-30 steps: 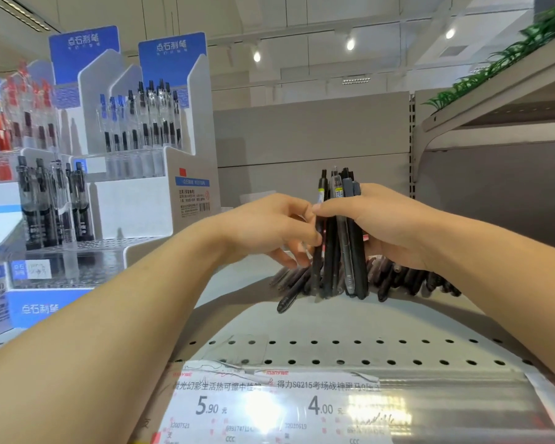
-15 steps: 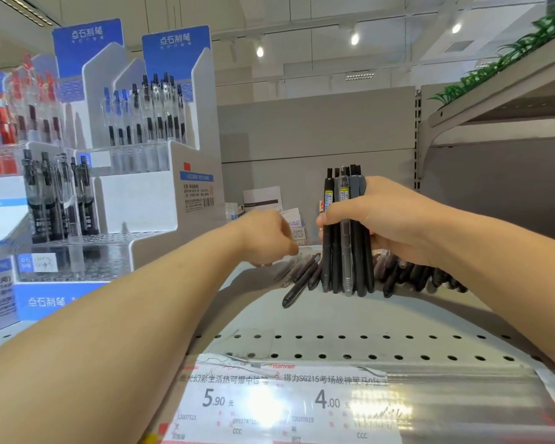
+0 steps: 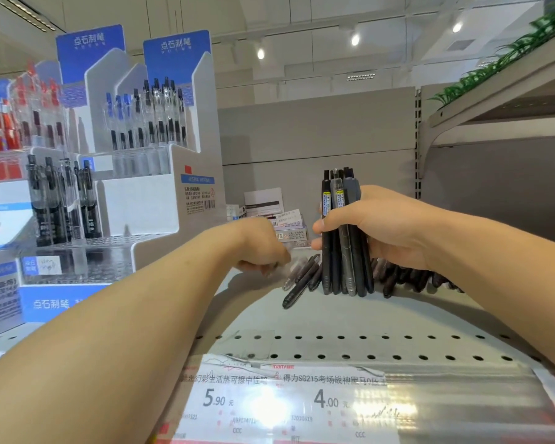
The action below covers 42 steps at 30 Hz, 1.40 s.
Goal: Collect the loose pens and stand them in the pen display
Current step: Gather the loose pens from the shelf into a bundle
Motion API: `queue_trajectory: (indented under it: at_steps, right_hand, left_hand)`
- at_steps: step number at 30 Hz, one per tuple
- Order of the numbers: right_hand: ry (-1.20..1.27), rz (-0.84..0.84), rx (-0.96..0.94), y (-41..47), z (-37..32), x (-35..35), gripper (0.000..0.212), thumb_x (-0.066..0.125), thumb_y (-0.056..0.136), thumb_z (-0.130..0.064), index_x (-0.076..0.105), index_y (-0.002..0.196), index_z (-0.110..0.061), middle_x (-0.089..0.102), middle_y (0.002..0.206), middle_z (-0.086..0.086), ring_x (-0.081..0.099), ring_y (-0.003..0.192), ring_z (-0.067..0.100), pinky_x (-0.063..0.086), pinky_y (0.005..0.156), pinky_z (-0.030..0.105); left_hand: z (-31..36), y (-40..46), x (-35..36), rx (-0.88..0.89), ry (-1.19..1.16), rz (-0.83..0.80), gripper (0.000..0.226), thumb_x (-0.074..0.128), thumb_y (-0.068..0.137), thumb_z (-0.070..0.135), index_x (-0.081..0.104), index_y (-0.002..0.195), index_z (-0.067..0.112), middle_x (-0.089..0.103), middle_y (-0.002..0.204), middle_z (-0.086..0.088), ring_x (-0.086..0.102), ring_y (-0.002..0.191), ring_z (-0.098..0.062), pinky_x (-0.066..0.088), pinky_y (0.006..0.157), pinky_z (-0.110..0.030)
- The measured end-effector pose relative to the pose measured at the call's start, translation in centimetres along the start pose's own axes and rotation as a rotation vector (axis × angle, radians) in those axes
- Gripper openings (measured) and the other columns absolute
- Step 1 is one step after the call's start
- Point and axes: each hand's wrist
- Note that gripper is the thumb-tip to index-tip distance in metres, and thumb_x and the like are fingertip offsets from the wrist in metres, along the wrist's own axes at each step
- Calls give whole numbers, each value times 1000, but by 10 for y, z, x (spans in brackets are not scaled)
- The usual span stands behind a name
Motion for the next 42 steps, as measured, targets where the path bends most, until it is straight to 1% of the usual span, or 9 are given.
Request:
queue_trajectory:
  at_steps: [3,6,13,21,25,30,36,39,42]
  right_hand:
    - [43,11,19,1,-1,-2,26,74,87,-3,60,109,-5,78,96,15,78,87,27,61,85,47]
    - [59,30,18,3,2,-3,23,72,89,-5,62,109,-4,77,91,14,78,88,27,62,86,49]
    - [24,-10,-28,4,4,-4,15,71,90,-22,73,99,-9,77,94,14,76,88,32,61,86,51]
    - [-55,-22,-66,8,11,-3,9,74,83,-18,70,89,-12,69,81,9,69,74,23,62,78,43]
    - [-34,-56,-61,2,7,2,8,71,85,-7,70,89,-13,72,70,2,71,73,17,62,69,36]
    - [4,-55,-64,-6,-8,-8,10,65,83,0,64,90,-7,67,79,12,66,72,24,63,83,46]
    - [-170,80,-171,-36,-16,-96,17,67,85,-2,55,78,-12,61,75,14,60,75,27,53,66,38]
    - [-302,144,-147,-54,-12,-159,14,69,86,-4,57,86,-11,66,81,18,65,76,30,54,67,41]
    - [-607,223,-67,-66,1,-218,13,75,84,-16,65,89,-8,74,71,9,71,67,26,57,58,34]
  left_hand:
    - [-1,-12,-16,118,-383,104,22,68,87,24,72,76,5,64,59,-4,55,48,-14,45,48,-20]
    - [5,-28,-27,353,-689,-13,12,66,91,15,66,81,10,71,75,-8,68,65,-15,55,61,-23]
    - [28,-42,-14,461,-315,-127,20,65,95,16,68,110,4,78,91,-4,75,80,-18,60,72,-25]
    - [23,-42,-21,481,-157,-113,15,66,93,28,76,84,23,76,81,7,68,73,-3,57,70,-23]
    - [19,-41,-24,418,-200,141,19,62,89,31,75,76,28,71,69,9,64,65,-7,55,72,-33]
    - [36,-38,-16,367,-233,303,17,59,93,21,72,89,31,73,77,17,67,73,1,50,61,-15]
    - [103,-32,15,453,-136,160,15,65,92,32,70,107,33,71,105,18,65,100,-3,50,94,-30]
    - [155,-36,39,564,-1,69,15,65,92,42,65,106,37,68,108,21,63,104,-4,46,91,-26]
    - [207,-33,60,638,140,-12,35,62,93,48,63,125,33,62,122,19,56,116,-5,40,94,-20]
Point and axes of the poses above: each hand's wrist, its own y-axis towards the middle knuckle, its own x-axis out of the palm, z = x × y
